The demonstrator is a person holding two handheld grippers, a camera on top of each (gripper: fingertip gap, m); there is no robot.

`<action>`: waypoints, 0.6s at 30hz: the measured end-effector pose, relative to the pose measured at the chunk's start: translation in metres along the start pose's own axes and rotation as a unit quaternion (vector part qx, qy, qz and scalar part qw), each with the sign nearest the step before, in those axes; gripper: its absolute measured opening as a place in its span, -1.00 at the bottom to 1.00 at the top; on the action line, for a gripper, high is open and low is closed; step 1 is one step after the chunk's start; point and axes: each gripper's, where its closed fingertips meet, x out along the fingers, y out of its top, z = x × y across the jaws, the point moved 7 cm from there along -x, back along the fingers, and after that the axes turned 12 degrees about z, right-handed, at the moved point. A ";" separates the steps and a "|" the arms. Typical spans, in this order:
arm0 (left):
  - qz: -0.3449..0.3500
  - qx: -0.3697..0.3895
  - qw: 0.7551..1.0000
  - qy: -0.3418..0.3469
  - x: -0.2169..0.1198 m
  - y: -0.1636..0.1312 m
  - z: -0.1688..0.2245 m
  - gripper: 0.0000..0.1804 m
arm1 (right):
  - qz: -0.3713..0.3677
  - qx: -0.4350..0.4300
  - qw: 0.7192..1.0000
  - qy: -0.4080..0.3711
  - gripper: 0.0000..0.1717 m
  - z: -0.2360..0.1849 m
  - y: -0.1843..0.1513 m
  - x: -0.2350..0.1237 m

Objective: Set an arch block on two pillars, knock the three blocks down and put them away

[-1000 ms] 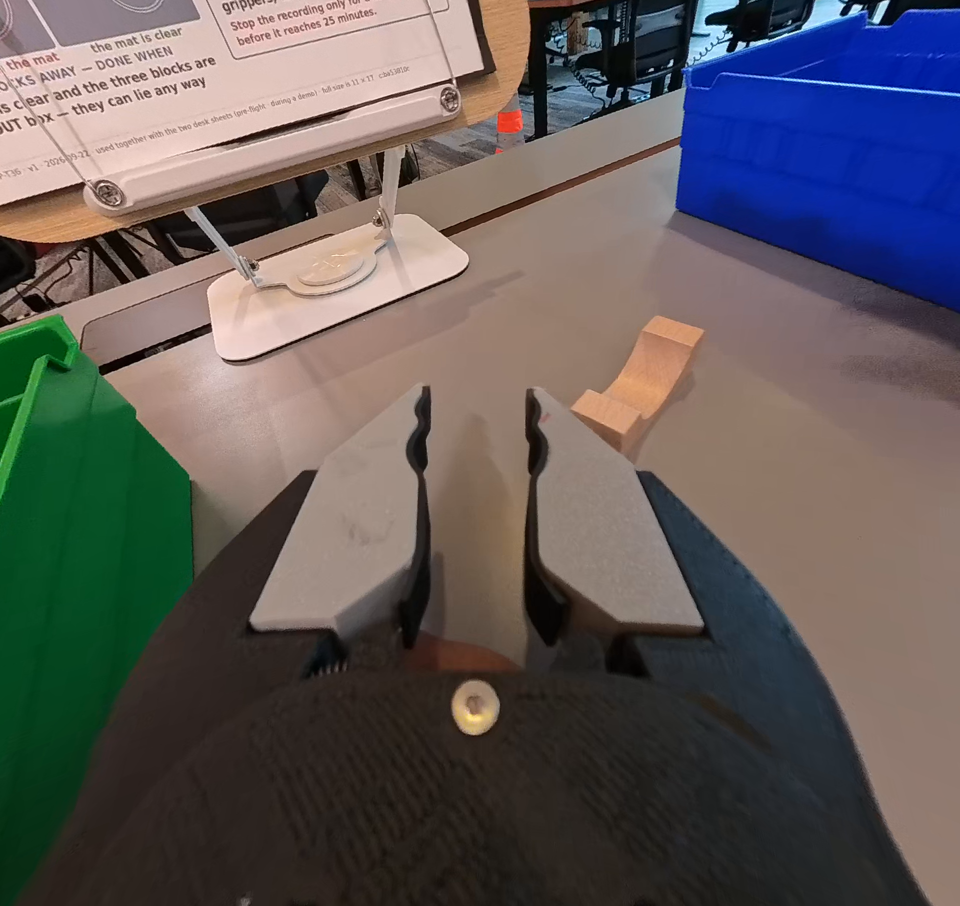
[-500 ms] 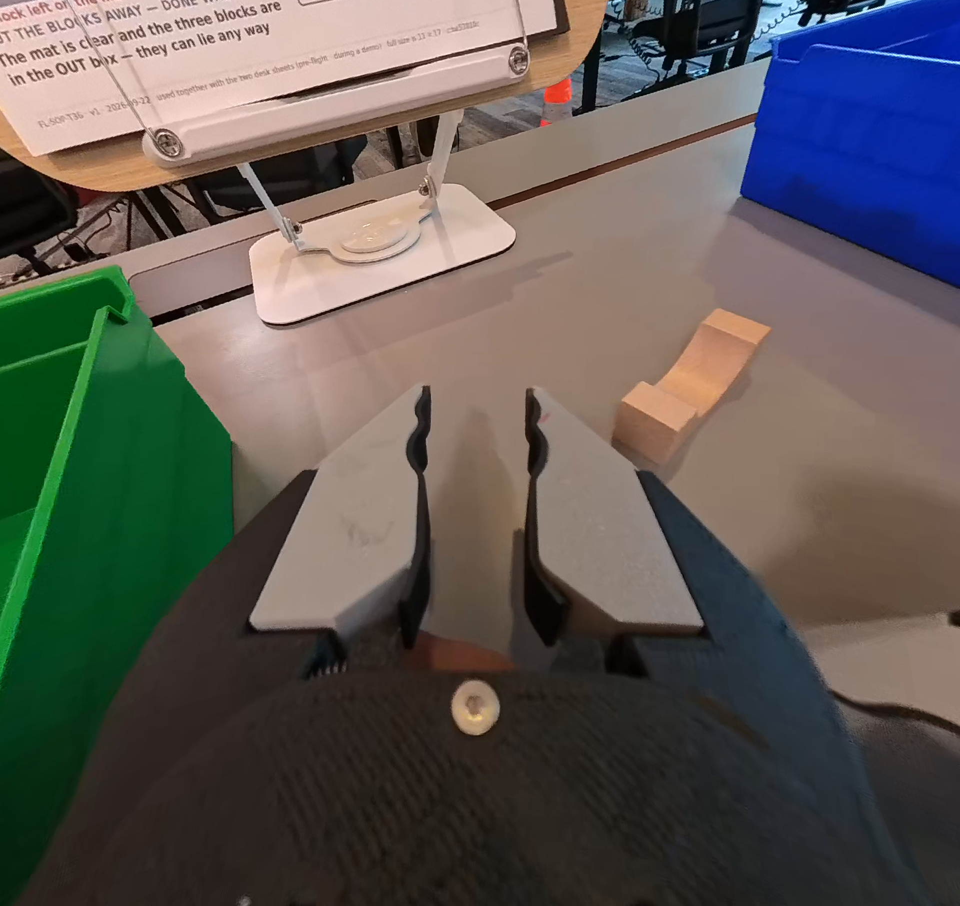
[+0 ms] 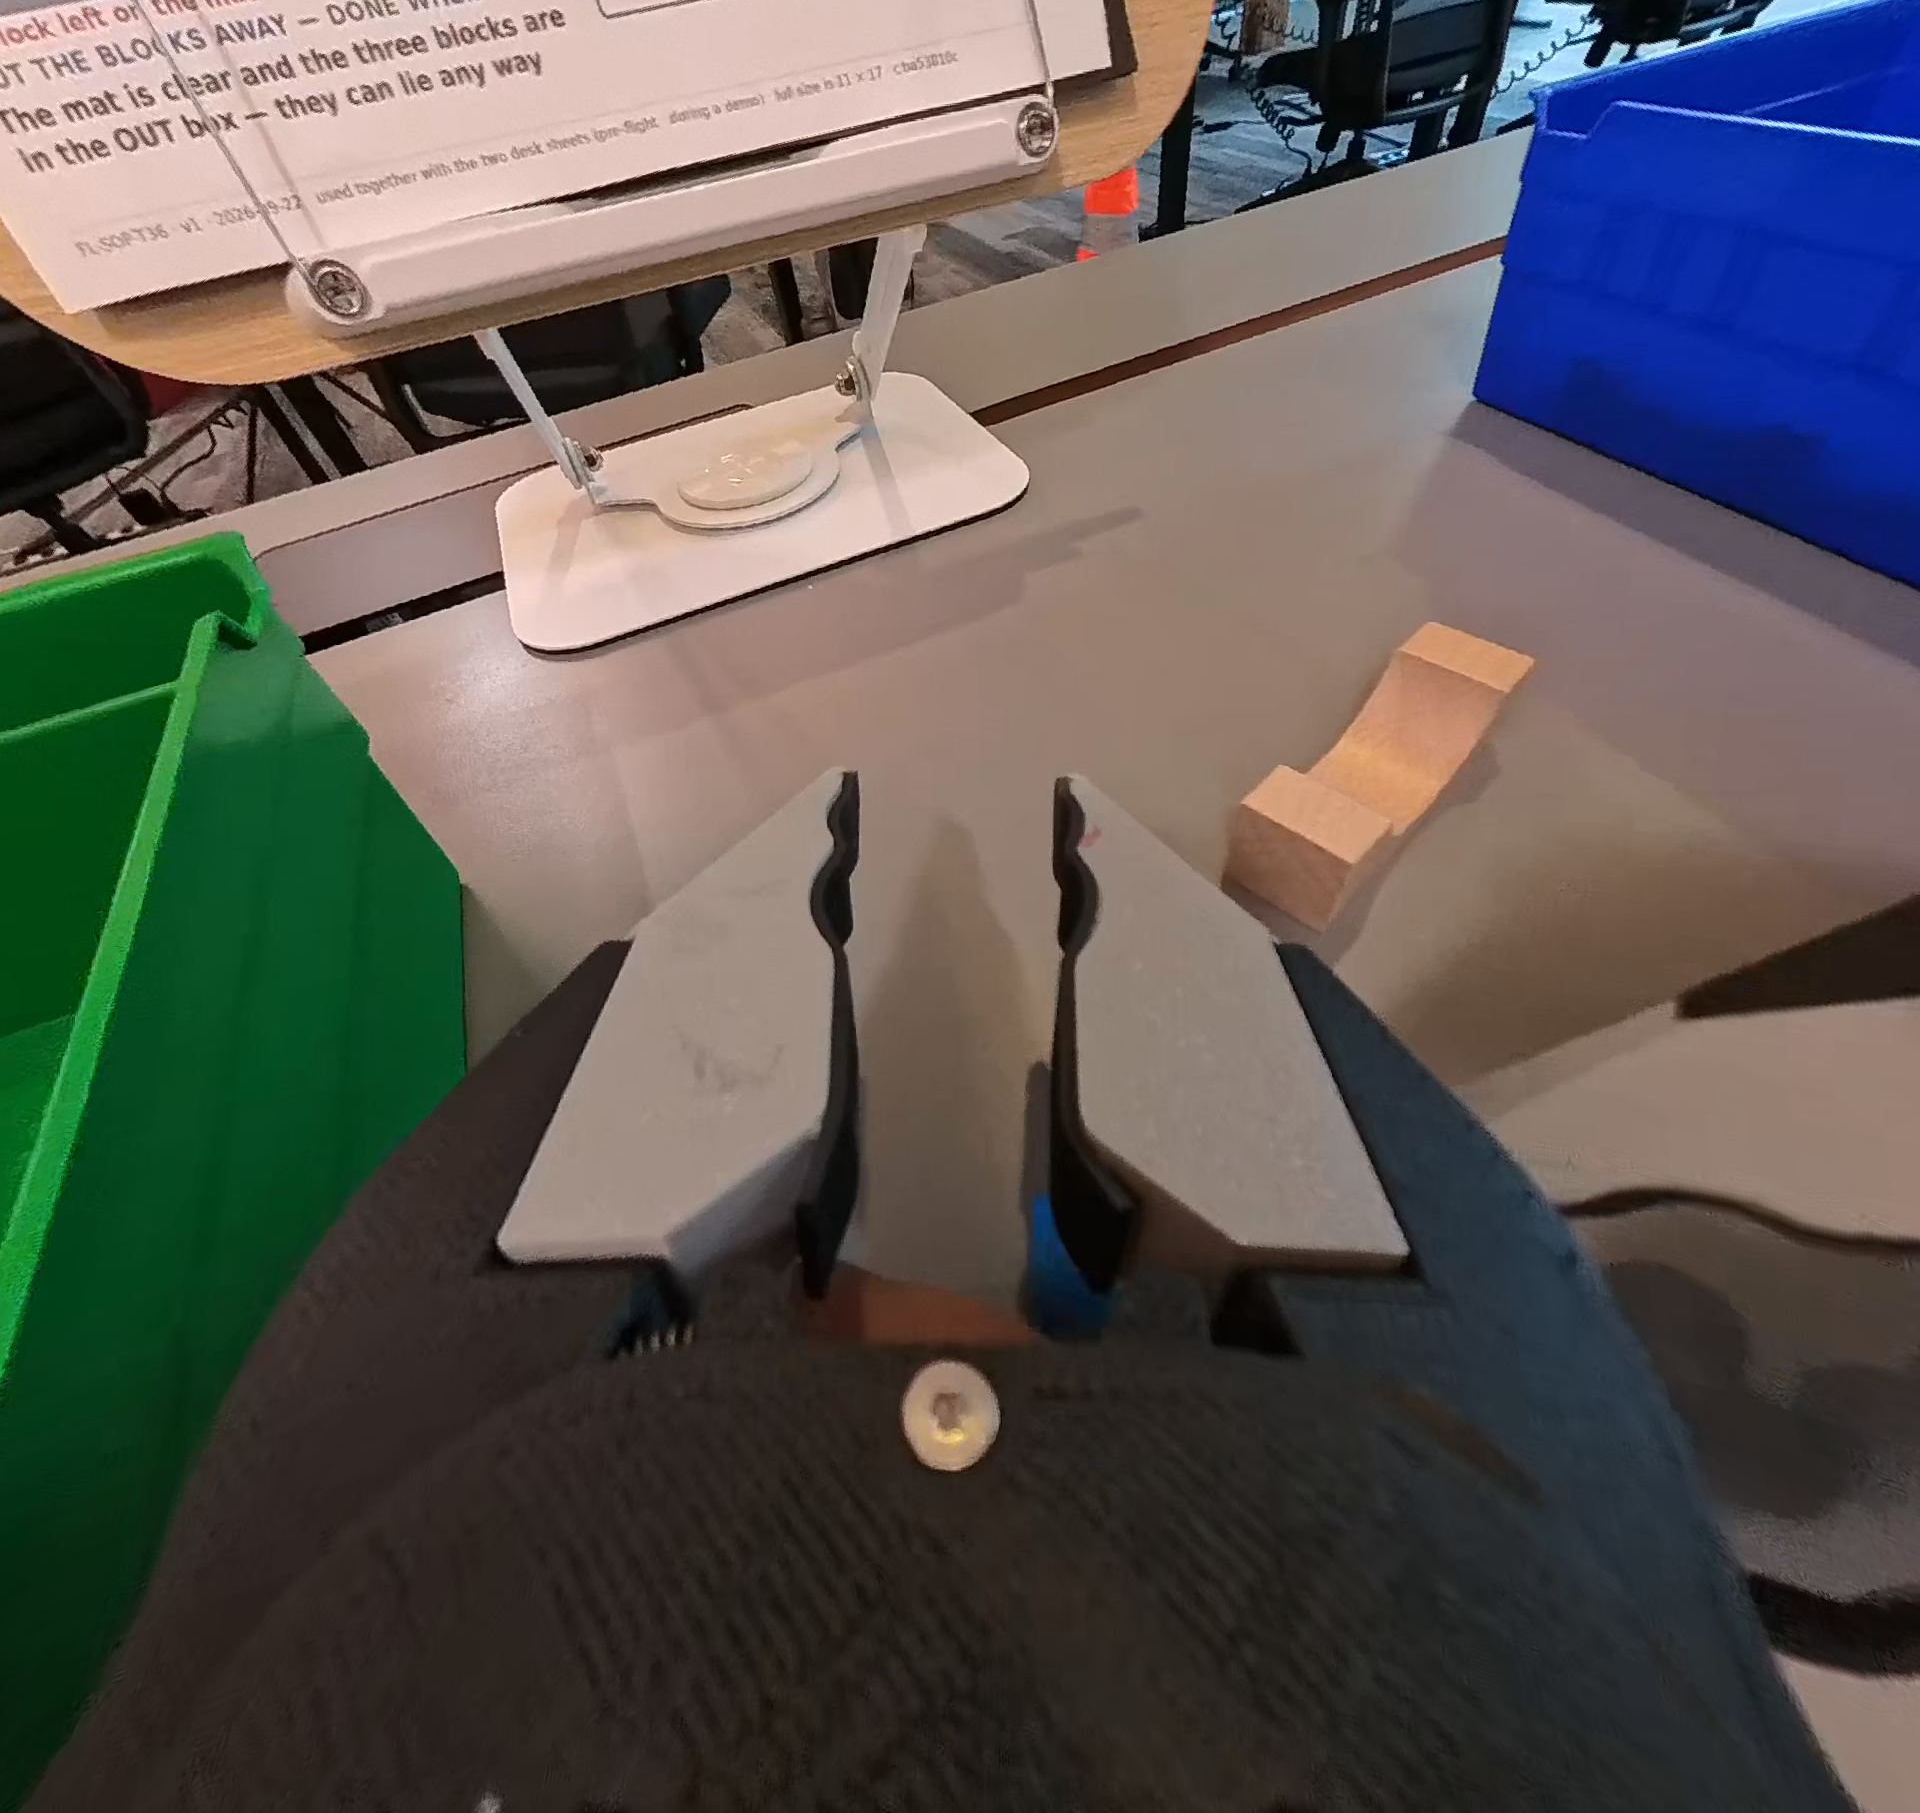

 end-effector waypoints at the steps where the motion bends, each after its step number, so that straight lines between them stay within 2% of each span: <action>1: 0.000 -0.001 1.000 0.000 0.000 0.000 0.000 -0.61 | -0.020 -0.011 1.000 -0.002 -0.54 0.002 -0.002 0.004; 5: -0.001 0.001 1.000 0.000 0.000 0.000 -0.001 -0.61 | -0.005 0.019 1.000 -0.018 -0.56 0.005 0.001 0.014; 18: 0.000 0.007 1.000 0.001 0.000 0.000 0.000 -0.61 | 0.024 0.091 0.995 -0.041 -0.36 0.005 0.010 0.025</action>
